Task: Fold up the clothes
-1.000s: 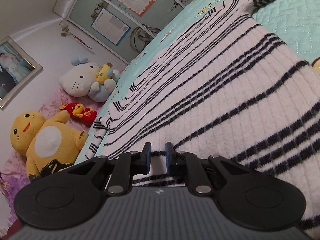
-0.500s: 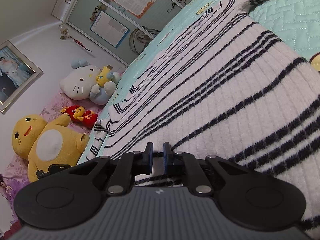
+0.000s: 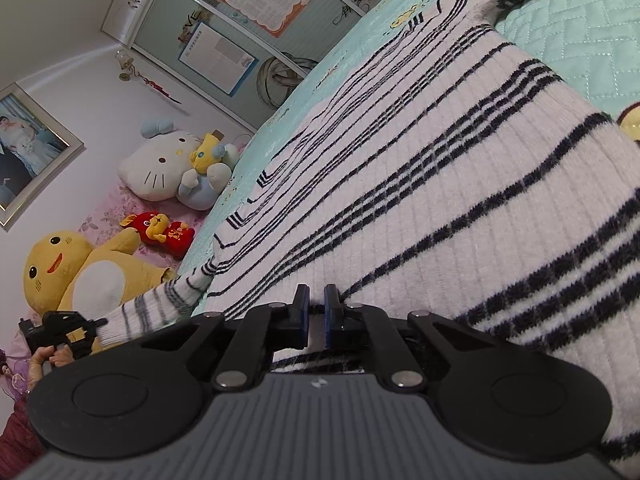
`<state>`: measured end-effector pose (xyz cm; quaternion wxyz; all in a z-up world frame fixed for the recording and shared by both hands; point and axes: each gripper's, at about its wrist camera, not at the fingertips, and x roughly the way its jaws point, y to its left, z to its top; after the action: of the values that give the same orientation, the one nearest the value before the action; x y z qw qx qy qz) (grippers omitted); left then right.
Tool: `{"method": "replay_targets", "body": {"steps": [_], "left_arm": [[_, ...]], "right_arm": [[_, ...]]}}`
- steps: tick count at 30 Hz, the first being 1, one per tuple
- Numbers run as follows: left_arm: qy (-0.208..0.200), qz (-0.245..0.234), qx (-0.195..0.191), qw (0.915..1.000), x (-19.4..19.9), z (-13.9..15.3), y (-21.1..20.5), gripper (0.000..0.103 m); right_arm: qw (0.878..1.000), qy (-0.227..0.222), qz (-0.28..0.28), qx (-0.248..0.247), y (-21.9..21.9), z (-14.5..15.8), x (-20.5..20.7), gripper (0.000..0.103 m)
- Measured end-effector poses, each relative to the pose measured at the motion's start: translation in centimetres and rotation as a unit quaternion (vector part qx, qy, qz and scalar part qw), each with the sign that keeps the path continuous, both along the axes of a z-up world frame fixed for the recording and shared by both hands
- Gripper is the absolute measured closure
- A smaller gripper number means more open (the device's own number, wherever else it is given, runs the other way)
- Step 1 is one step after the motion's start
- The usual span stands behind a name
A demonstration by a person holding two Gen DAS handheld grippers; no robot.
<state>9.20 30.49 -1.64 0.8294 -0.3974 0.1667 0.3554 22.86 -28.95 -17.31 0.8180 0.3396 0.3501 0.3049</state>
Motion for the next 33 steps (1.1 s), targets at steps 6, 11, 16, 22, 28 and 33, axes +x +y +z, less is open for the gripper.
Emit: {"method": "replay_targets", "body": {"steps": [6, 11, 16, 22, 28, 33], "left_arm": [[0.046, 0.035, -0.048, 0.9972, -2.3, -3.4, 1.4, 0.100], [0.112, 0.046, -0.053, 0.9913, -2.5, -7.9, 1.6, 0.100], [0.087, 0.082, -0.083, 0.9894, -5.5, -10.2, 2.6, 0.096], [0.049, 0.061, -0.024, 0.9966, -6.5, -6.6, -0.1, 0.079], [-0.013, -0.089, -0.018, 0.9958, -0.1, -5.8, -4.2, 0.070], [0.009, -0.105, -0.061, 0.9925, 4.8, -9.7, -5.6, 0.068]], "right_arm": [[1.000, 0.000, 0.000, 0.001, 0.0, -0.2, 0.2, 0.099], [1.000, 0.000, 0.000, 0.000, 0.1, -0.2, 0.2, 0.099], [1.000, 0.000, 0.000, 0.001, 0.1, -0.2, 0.1, 0.099], [1.000, 0.001, 0.000, 0.002, 0.2, -0.2, 0.0, 0.099], [1.000, 0.001, 0.000, 0.002, 0.2, -0.2, 0.0, 0.099], [1.000, 0.001, 0.000, 0.002, 0.2, -0.2, -0.1, 0.099]]}}
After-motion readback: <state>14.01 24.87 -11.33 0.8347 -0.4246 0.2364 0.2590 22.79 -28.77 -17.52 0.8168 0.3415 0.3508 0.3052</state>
